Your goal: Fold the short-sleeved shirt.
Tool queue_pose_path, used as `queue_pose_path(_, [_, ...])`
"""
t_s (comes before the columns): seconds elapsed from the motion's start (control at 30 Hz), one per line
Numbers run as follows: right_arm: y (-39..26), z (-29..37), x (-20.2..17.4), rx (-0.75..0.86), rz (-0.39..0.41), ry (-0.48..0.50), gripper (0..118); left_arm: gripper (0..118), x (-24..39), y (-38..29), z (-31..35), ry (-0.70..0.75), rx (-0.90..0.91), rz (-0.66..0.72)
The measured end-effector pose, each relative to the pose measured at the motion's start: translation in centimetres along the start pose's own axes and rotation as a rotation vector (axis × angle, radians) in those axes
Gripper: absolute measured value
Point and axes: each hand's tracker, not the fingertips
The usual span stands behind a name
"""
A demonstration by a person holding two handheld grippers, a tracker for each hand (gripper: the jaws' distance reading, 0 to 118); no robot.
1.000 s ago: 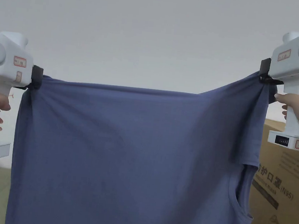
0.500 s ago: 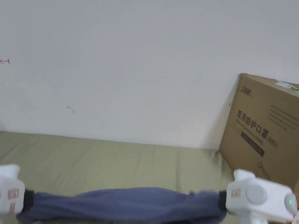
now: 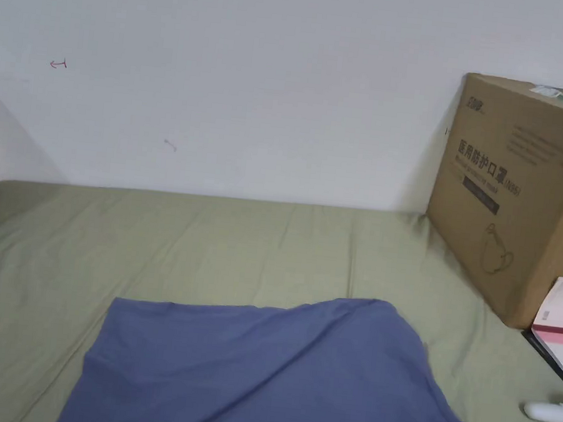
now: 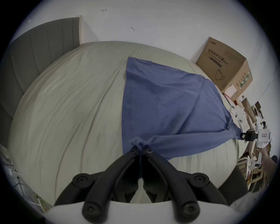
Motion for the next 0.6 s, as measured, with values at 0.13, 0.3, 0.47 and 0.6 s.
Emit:
queue_pose_path(0.13, [-3.5,1.6,-0.4,-0.072,0.093,-0.056,0,2,-0.5,-2.5,1.9,-0.042,-0.027,0.037])
queue_pose_path(0.3, [-5.8,1.9,-0.6,-0.149,0.085,-0.080,0,2,0.2,-3.7,2.9,-0.043,-0.046,0.008])
queue_pose_path(0.47, [-5.7,1.4,-0.2,-0.156,0.029,-0.110,0,3,0.6,-3.8,2.7,-0.042,-0.088,-0.012])
queue_pose_path(0.6, [-5.6,1.0,-0.5,-0.169,-0.018,-0.126,81,61,0.0,-3.6,2.8,-0.044,-0.102,0.010])
